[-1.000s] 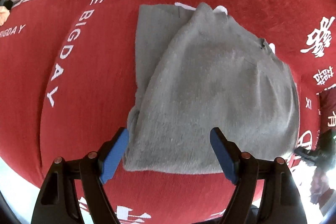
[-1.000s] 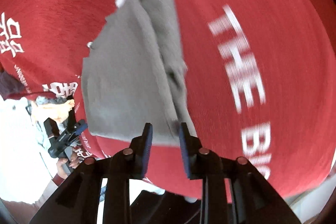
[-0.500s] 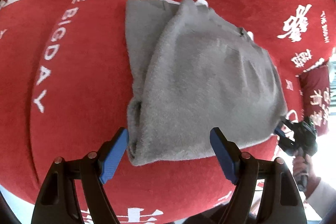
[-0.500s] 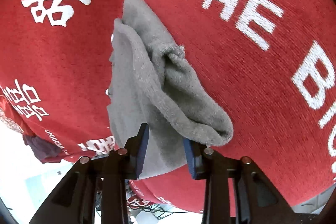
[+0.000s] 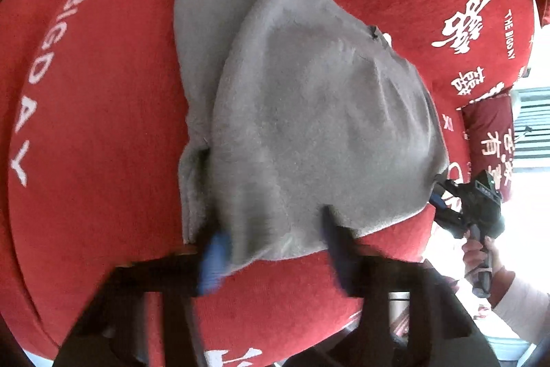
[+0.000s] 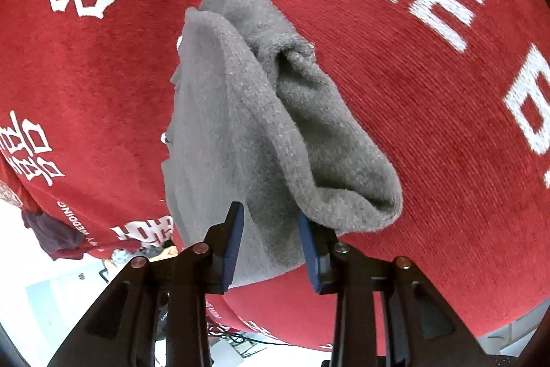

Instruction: Fold small clothes

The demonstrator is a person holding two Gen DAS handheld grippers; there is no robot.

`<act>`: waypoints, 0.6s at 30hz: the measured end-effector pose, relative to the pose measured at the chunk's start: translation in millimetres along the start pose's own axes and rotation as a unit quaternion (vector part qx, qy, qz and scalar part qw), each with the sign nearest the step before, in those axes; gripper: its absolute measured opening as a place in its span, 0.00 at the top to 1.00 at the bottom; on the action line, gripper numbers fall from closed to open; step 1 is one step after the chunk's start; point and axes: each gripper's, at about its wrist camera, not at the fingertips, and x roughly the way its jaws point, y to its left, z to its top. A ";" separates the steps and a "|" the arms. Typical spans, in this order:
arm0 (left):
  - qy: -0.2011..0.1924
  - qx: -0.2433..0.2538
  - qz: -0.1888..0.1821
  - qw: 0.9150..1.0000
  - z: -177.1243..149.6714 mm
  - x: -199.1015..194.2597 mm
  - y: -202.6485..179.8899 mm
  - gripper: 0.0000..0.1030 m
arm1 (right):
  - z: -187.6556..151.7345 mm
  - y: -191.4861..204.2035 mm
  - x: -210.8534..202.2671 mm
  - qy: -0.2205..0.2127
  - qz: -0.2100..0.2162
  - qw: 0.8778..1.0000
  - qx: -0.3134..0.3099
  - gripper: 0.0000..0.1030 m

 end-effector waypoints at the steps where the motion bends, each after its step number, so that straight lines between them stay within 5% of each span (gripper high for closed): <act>1: 0.005 0.001 -0.006 1.000 -0.7 0.6 0.0 0.89 | 0.3 5.5 -0.2 0.000 -0.028 1.000 -0.012 0.89; 7: -0.007 0.037 0.001 0.999 -18.6 -25.4 -3.1 0.91 | -4.4 36.0 -29.1 -0.006 -0.089 0.990 -0.109 0.95; 11: -0.006 -0.011 0.012 1.000 -26.9 -15.8 22.9 0.91 | 11.8 10.0 -34.8 -0.009 -0.147 0.984 -0.096 0.99; 18: -0.018 -0.016 0.033 0.999 -34.5 -17.0 29.0 0.90 | 9.0 18.6 -43.5 0.001 -0.148 0.980 -0.134 0.95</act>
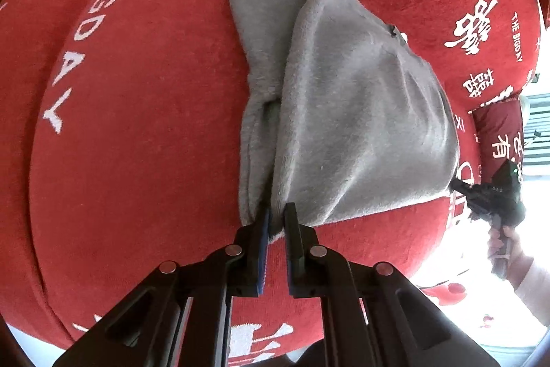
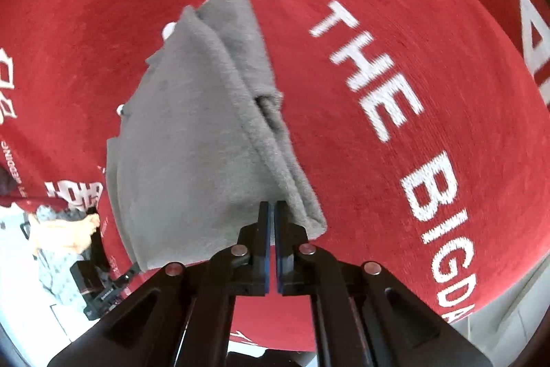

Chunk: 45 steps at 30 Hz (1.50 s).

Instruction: Fold small clothes

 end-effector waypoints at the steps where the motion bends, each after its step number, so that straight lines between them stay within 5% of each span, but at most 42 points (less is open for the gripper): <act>1: 0.001 -0.003 0.000 1.000 0.9 -0.6 0.6 0.90 | 1.3 2.3 -1.1 -0.001 0.003 1.000 -0.004 0.93; 7: 0.011 0.010 0.013 1.000 6.8 5.7 -8.6 0.91 | -0.2 -0.9 -11.0 -0.011 -0.006 1.000 0.015 0.81; 9: 0.011 0.005 0.011 1.000 6.9 6.1 -6.3 0.90 | -11.0 -16.1 -13.0 -0.010 0.010 0.999 0.050 0.65; 11: 0.011 0.001 0.010 1.000 7.6 7.0 -5.8 0.90 | -19.9 -31.3 -7.8 -0.008 0.031 0.996 0.082 0.61; 16: 0.019 0.005 0.017 1.000 10.6 10.0 -8.3 0.90 | -19.4 -41.0 15.9 -0.019 0.121 0.983 0.135 0.61; 17: 0.020 0.006 0.019 1.000 10.3 10.1 -8.6 0.90 | -18.6 -41.9 18.6 -0.027 0.134 0.979 0.149 0.65; 18: 0.021 0.006 0.021 1.000 10.5 10.0 -9.1 0.90 | -17.7 -42.1 20.0 -0.031 0.135 0.977 0.159 0.85; 20: 0.022 0.005 0.027 0.999 10.8 9.9 -12.2 0.90 | -13.9 -33.9 16.3 -0.028 0.111 0.982 0.153 0.87; 24: 0.016 0.009 0.047 0.999 8.7 12.1 -20.4 0.90 | -5.3 -13.1 -4.4 -0.021 0.028 0.998 0.047 0.88; 29: 0.004 0.012 0.065 0.998 6.3 13.1 -24.7 0.90 | 3.8 -16.9 11.4 0.006 -0.008 1.000 0.023 0.86; 34: 0.007 -0.002 0.078 0.997 6.9 7.9 -26.2 0.90 | -1.2 -8.1 4.5 0.018 -0.049 0.999 0.006 0.71; 40: 0.006 0.012 0.101 0.995 7.9 -1.7 -42.6 0.90 | -14.0 9.8 -12.9 0.028 -0.082 0.996 -0.028 0.70; 41: 0.005 0.010 0.102 0.995 8.0 -3.5 -43.4 0.73 | -15.3 14.3 -15.0 0.027 -0.085 0.995 -0.036 0.70; 42: 0.003 0.006 0.101 0.995 7.4 -5.9 -44.2 0.33 | -16.6 21.6 -16.8 0.025 -0.088 0.995 -0.046 0.70; 43: -0.005 -0.001 0.106 0.994 6.3 -9.5 -45.1 0.17 | -17.6 29.5 -17.4 0.025 -0.087 0.994 -0.058 0.70; 45: -0.018 0.000 0.112 0.993 4.2 -15.3 -46.9 0.11 | -18.6 44.9 -15.2 0.028 -0.087 0.992 -0.083 0.70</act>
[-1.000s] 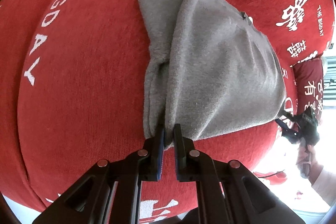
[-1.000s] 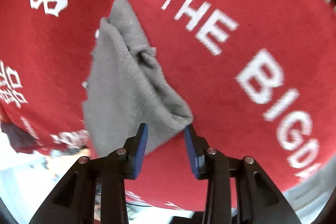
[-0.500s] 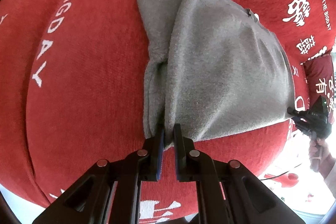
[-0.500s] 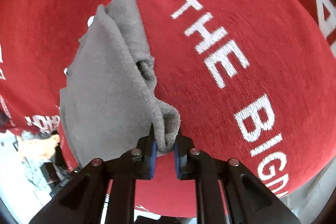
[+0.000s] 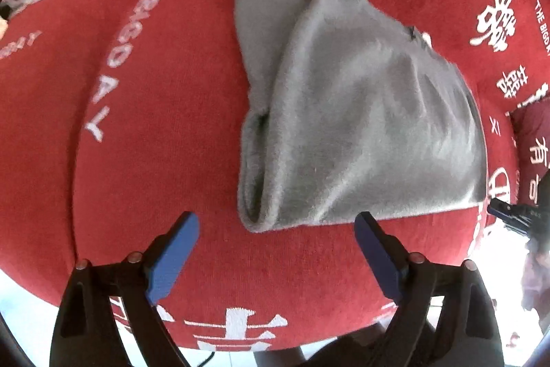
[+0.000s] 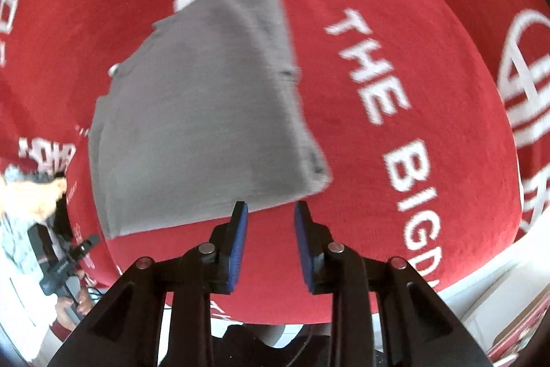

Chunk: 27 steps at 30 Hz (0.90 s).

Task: Fold small clothes
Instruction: 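Open both grippers and release the folded sweater on the cloth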

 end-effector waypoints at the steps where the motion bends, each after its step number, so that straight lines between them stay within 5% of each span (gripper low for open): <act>1: 0.002 -0.002 0.001 1.000 -0.6 -0.8 -0.4 0.11 | 0.5 10.4 1.3 0.002 0.000 1.000 -0.017 0.70; 5: 0.004 -0.026 0.009 1.000 -3.7 0.5 1.0 0.11 | 2.6 50.9 9.9 0.014 0.001 0.997 -0.080 0.63; 19: -0.002 -0.087 0.053 0.995 -23.4 7.1 32.8 0.11 | -5.1 205.3 89.3 0.087 0.047 0.962 -0.256 0.63; 27: -0.010 -0.121 -0.006 0.993 -33.6 0.8 37.1 0.11 | -14.2 217.4 141.5 0.162 0.054 0.956 -0.237 0.63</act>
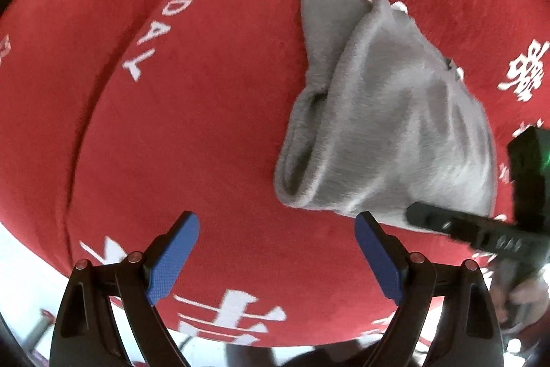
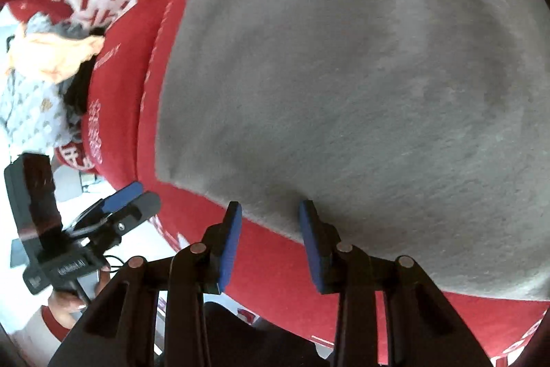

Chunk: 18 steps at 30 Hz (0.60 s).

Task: Fold small clothes
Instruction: 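Open both grippers and release the folded sweater on the cloth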

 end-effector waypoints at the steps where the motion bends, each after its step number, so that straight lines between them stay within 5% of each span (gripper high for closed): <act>1: 0.000 -0.006 -0.012 1.000 -1.0 -1.2 -0.3 0.11 | -2.9 2.8 -1.9 -0.001 -0.006 1.000 -0.013 0.63; 6: 0.009 -0.053 -0.104 0.993 -8.3 7.1 -2.9 0.11 | -14.6 -11.4 -20.1 -0.012 -0.018 1.000 -0.012 0.63; 18: 0.009 -0.125 -0.189 0.974 -6.5 39.3 -19.1 0.11 | -20.1 -44.7 -24.4 -0.019 0.008 0.999 0.028 0.63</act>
